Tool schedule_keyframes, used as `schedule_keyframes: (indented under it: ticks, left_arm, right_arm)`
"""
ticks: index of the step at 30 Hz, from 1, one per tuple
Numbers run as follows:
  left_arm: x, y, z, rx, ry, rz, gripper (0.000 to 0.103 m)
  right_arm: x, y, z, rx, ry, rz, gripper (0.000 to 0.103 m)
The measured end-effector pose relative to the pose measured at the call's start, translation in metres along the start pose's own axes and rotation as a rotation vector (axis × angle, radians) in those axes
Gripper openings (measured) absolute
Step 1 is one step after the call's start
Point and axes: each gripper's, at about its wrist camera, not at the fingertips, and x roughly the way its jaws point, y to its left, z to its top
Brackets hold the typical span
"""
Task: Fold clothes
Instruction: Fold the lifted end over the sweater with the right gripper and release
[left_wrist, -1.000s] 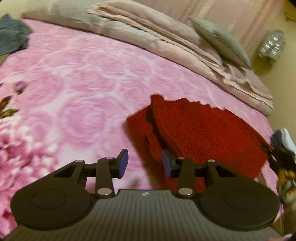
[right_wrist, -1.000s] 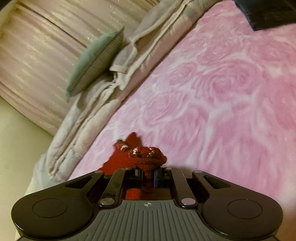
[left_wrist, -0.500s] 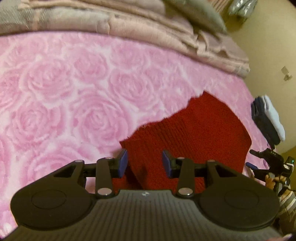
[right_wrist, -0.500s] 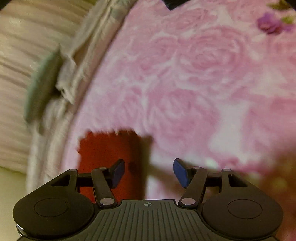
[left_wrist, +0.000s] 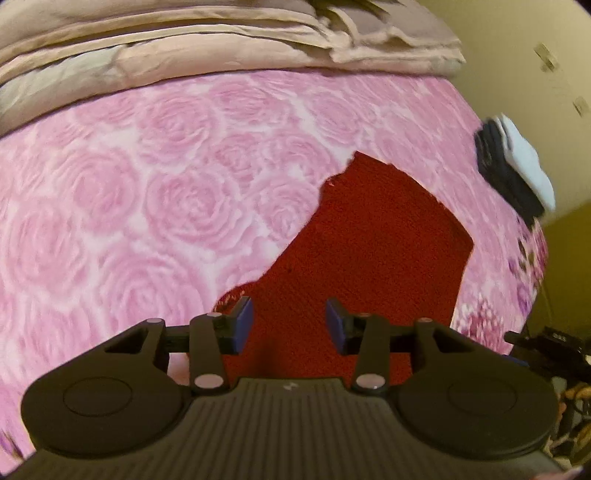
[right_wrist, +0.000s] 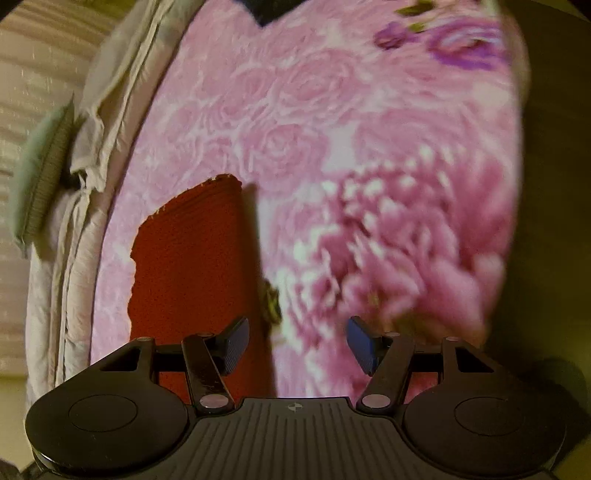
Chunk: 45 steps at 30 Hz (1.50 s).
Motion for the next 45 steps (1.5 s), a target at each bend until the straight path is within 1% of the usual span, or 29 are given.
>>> schedule_keyframes:
  ticks: [3,5,7,9,10,12,14,15,16,17,18,19,21,23,26,29,31,32,33,34,35,37,40,43,45]
  left_arm:
    - [-0.003,0.014,0.000,0.098,0.003,-0.040,0.039]
    - [-0.002,0.028,-0.004,0.144,0.017,-0.047,0.039]
    - [0.000,0.047,-0.011,0.162,0.041,-0.052,0.039]
    - [0.004,0.068,-0.017,0.152,0.053,-0.073,0.040]
    - [0.008,0.078,-0.020,0.132,0.055,-0.090,0.042]
    - [0.019,0.096,-0.023,0.064,0.062,-0.134,0.043]
    - [0.032,0.109,-0.025,-0.003,0.062,-0.201,0.044]
    - [0.038,0.112,-0.025,-0.023,0.060,-0.233,0.045]
    - [0.046,0.113,-0.026,-0.027,0.059,-0.259,0.048]
    - [0.053,0.114,-0.027,-0.032,0.058,-0.286,0.051]
    - [0.060,0.114,-0.028,-0.036,0.057,-0.313,0.051]
    - [0.067,0.115,-0.029,-0.033,0.057,-0.328,0.051]
    - [0.078,0.117,-0.031,-0.009,0.060,-0.333,0.053]
    - [0.089,0.120,-0.033,0.016,0.062,-0.337,0.053]
    - [0.104,0.126,-0.037,0.044,0.068,-0.340,0.053]
    - [0.114,0.135,-0.043,0.022,0.084,-0.381,0.053]
    - [0.110,0.132,-0.049,0.015,0.084,-0.413,0.051]
    - [0.108,0.130,-0.053,0.011,0.084,-0.429,0.037]
    - [0.106,0.129,-0.056,0.008,0.084,-0.445,0.026]
    - [0.105,0.127,-0.059,0.004,0.084,-0.461,0.014]
    - [0.103,0.126,-0.063,0.001,0.084,-0.477,0.013]
    - [0.099,0.123,-0.069,-0.006,0.084,-0.509,0.011]
    - [0.093,0.119,-0.079,-0.017,0.084,-0.557,0.010]
    - [0.088,0.114,-0.089,-0.027,0.085,-0.605,0.010]
    - [0.086,0.108,-0.106,-0.019,0.113,-0.602,0.010]
  right_arm:
    - [-0.028,-0.013,-0.045,0.068,-0.072,-0.019,0.062]
    - [-0.034,-0.020,-0.085,0.114,-0.086,-0.019,0.063]
    - [-0.029,-0.025,-0.123,0.140,-0.062,-0.002,0.063]
    - [-0.021,-0.028,-0.159,0.164,-0.035,0.018,0.063]
    - [-0.016,-0.030,-0.177,0.176,-0.022,0.029,0.063]
    - [-0.004,-0.034,-0.199,0.213,-0.012,0.063,0.063]
    - [0.005,-0.037,-0.211,0.247,-0.032,0.106,0.063]
    - [0.010,-0.038,-0.213,0.259,-0.045,0.131,0.064]
    - [0.015,-0.038,-0.214,0.266,-0.057,0.157,0.065]
    - [0.019,-0.038,-0.214,0.272,-0.071,0.179,0.075]
    - [0.023,-0.038,-0.214,0.272,-0.086,0.194,0.081]
    - [0.027,-0.036,-0.213,0.265,-0.103,0.213,0.081]
    - [0.037,-0.032,-0.209,0.244,-0.121,0.243,0.081]
    - [0.051,-0.027,-0.206,0.224,-0.100,0.262,0.081]
    - [0.070,-0.016,-0.203,0.169,-0.077,0.260,0.081]
    - [0.075,-0.012,-0.204,0.140,-0.082,0.268,0.080]
    - [0.077,-0.014,-0.205,0.153,-0.074,0.270,0.065]
    - [0.079,-0.016,-0.206,0.162,-0.069,0.265,0.053]
    - [0.080,-0.018,-0.207,0.172,-0.064,0.260,0.044]
    - [0.080,-0.020,-0.206,0.182,-0.060,0.255,0.034]
    - [0.080,-0.023,-0.206,0.192,-0.056,0.250,0.009]
    - [0.075,-0.028,-0.202,0.191,-0.051,0.252,0.009]
    - [0.055,-0.021,-0.195,0.090,-0.065,0.225,0.008]
    - [0.028,-0.028,-0.194,0.051,-0.085,0.202,0.007]
    - [0.016,-0.038,-0.196,0.044,-0.096,0.157,0.008]
